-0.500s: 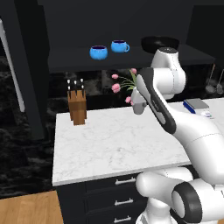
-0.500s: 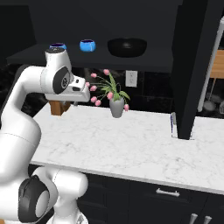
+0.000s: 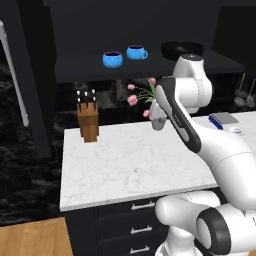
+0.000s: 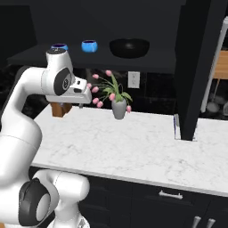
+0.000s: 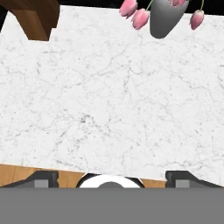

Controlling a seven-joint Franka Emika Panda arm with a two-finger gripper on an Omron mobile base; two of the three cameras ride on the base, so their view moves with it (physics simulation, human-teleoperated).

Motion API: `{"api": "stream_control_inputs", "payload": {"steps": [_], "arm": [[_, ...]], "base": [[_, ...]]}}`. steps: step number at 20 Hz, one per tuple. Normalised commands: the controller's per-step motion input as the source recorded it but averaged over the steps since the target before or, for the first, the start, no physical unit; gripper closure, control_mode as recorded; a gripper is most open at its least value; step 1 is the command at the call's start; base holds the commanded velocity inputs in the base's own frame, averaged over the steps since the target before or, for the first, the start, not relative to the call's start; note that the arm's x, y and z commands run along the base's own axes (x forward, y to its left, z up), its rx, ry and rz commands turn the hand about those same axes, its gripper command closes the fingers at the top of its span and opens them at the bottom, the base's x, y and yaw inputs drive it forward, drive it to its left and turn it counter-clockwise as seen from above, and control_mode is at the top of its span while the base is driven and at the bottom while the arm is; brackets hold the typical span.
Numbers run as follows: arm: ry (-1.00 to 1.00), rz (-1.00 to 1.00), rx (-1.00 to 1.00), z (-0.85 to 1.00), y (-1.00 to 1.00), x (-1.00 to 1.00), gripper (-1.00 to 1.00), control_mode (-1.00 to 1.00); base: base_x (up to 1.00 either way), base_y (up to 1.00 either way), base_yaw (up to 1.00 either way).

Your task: Gather all objects into one cabinet and sort the glasses and bowls to opposite sides.

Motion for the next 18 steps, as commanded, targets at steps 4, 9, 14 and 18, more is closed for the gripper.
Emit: {"api": "stream_control_inputs", "payload": {"steps": [4, 9, 14, 18], "arm": [[0.0, 0.0, 0.0, 0.0, 0.0, 0.0, -1.0, 1.0], [0.0, 0.0, 0.0, 0.0, 0.0, 0.0, -1.0, 1.0], [0.0, 0.0, 0.0, 0.0, 0.0, 0.0, -1.0, 1.0], [0.0, 0.0, 0.0, 0.0, 0.0, 0.0, -1.0, 1.0]], "base": [[-0.39, 0.0, -0.03], [-0.34, 0.0, -0.13], [-0.29, 0.0, -0.22], [-0.27, 0.0, -0.32]]}}
